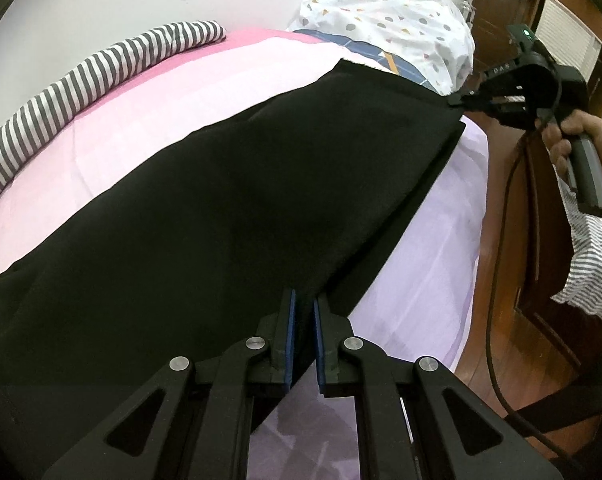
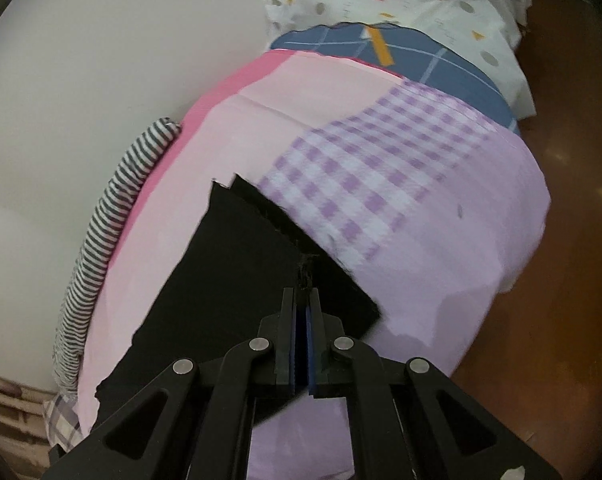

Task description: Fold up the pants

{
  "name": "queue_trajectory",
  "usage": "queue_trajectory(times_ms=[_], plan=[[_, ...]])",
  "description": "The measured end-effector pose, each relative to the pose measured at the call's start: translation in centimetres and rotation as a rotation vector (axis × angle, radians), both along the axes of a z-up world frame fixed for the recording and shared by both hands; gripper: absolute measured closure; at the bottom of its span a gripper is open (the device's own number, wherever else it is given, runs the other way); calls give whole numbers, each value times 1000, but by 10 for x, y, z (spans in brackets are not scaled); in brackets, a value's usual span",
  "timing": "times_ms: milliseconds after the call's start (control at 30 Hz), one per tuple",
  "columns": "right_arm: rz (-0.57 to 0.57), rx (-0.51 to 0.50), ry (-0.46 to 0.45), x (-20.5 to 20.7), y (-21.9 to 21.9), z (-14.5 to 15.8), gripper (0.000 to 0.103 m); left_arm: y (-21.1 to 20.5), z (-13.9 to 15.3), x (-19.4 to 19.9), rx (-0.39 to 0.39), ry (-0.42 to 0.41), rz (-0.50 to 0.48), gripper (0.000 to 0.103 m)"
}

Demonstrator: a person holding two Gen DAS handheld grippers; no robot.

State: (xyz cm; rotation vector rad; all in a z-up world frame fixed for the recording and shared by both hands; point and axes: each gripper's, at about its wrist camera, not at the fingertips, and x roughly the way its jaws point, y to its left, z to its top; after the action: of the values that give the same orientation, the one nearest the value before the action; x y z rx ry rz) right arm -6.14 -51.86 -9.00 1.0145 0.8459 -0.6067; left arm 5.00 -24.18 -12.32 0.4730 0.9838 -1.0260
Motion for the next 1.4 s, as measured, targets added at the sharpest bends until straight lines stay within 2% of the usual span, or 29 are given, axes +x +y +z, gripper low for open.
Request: queue_trajectory(times_ms=[233,433,467,533,567,600,767,833,900,967,1100,1233,1267,1400], plan=[[-45,25,15,-14,1,-15,99,-3,-3,2,8,4,-5,93],[-36,14,62,-11,5,-22,100,-3,-5,5,4,11,0,92],[-35,18,63,-11,5,-21,95,-3,-4,5,3,17,0,91],[-32,31,72,-10,3,-19,80,-2,-4,8,-6,42,5,88],[-36,39,71,-11,2,-16,69,-1,-4,9,-15,58,12,86],[-43,39,66,-12,3,-13,63,0,-4,11,-21,73,19,84],[-52,-25,71,-19,6,16,63,8,5,14,-63,107,46,74],[-26,-66,70,-14,9,30,63,16,15,16,-108,100,56,71],[40,-102,62,2,18,45,63,29,28,20,-151,78,87,66],[129,-124,42,26,31,56,63,46,40,29,-196,43,147,65],[377,-154,7,93,81,63,63,91,60,56,-243,-26,329,65],[624,-120,-28,157,145,55,63,146,68,82,-212,-107,504,63],[707,-102,-31,178,167,51,63,155,68,86,-199,-116,532,63],[920,-40,-45,230,234,35,63,211,60,104,-148,-142,665,63]])
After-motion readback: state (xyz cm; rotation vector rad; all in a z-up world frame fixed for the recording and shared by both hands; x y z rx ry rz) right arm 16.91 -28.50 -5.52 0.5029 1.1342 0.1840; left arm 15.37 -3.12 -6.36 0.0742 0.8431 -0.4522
